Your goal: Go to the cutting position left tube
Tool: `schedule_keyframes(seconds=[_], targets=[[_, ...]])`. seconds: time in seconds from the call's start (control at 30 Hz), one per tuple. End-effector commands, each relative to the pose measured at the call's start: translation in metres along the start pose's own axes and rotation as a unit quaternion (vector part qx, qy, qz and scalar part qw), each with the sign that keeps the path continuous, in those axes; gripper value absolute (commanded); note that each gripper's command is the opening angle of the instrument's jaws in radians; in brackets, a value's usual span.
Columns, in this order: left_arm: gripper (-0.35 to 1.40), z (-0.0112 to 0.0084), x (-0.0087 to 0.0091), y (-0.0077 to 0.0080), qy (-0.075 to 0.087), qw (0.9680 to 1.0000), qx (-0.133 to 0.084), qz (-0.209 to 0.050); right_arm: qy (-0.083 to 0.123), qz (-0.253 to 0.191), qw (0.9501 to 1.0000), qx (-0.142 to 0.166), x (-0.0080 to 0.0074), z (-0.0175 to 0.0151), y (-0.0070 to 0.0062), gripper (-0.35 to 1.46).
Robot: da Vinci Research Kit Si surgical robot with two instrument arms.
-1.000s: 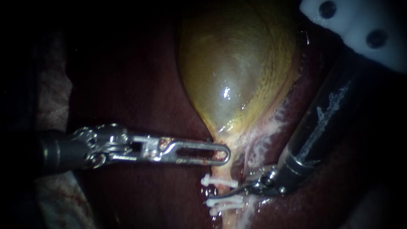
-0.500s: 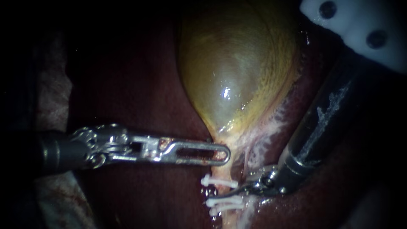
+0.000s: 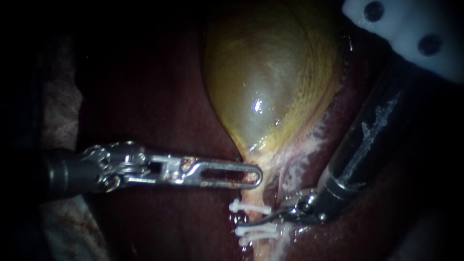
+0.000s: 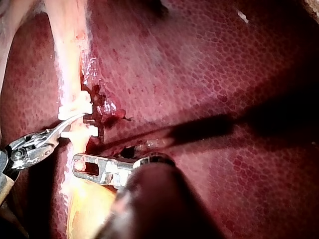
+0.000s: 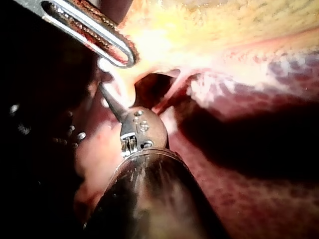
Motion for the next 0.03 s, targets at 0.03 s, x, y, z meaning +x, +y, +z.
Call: schedule_keyframes(seconds=[0.03], targets=[[-0.35,0.0000,0.0000,0.0000,0.000,1.0000,0.000,0.000,0.000,0.000,1.0000,0.000,0.0000,0.0000,0.0000,0.19]])
